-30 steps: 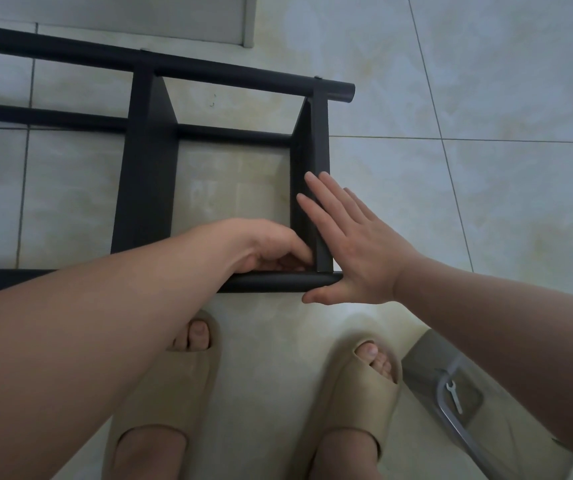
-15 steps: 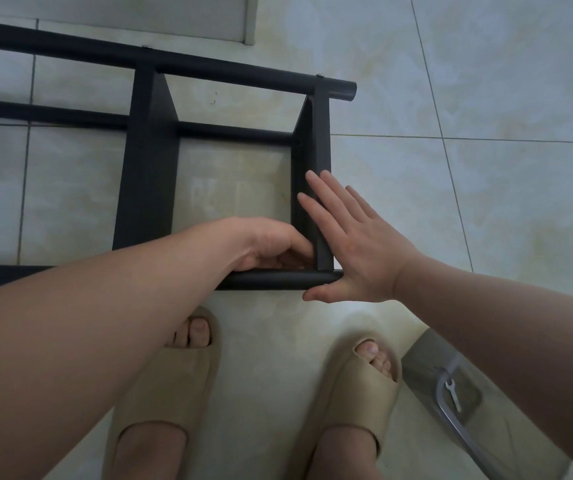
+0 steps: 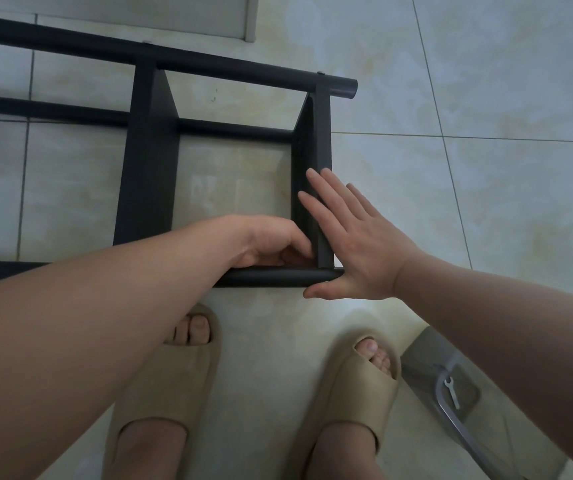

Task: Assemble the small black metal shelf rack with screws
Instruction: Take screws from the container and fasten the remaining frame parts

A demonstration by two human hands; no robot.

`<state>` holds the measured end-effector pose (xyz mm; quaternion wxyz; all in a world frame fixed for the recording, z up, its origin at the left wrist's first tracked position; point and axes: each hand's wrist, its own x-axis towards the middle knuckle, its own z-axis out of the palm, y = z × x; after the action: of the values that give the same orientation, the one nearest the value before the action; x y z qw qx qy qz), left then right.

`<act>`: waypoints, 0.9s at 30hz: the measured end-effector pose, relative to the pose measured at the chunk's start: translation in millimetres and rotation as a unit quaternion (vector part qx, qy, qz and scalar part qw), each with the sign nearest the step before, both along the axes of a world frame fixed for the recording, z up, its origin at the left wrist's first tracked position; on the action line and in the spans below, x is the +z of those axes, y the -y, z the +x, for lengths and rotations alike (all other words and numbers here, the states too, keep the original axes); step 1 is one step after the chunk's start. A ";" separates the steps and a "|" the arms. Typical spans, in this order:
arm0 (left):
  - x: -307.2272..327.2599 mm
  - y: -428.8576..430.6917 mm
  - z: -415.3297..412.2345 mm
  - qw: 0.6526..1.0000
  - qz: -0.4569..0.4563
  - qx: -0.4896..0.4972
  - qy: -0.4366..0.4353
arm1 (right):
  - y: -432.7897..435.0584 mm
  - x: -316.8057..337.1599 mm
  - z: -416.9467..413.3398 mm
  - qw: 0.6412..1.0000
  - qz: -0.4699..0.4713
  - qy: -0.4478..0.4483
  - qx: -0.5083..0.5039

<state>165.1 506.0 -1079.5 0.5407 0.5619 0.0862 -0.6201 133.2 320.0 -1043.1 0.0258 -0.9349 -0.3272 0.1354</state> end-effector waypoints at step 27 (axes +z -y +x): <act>-3.4 0.5 -1.0 0.998 0.000 -0.020 0.058 | -0.7 1.4 -0.9 1.000 -0.010 0.010 -0.001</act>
<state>164.0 505.5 -1082.9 0.5321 0.5987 0.0436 -0.5971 132.3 320.8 -1041.6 0.0135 -0.9366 -0.3255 0.1292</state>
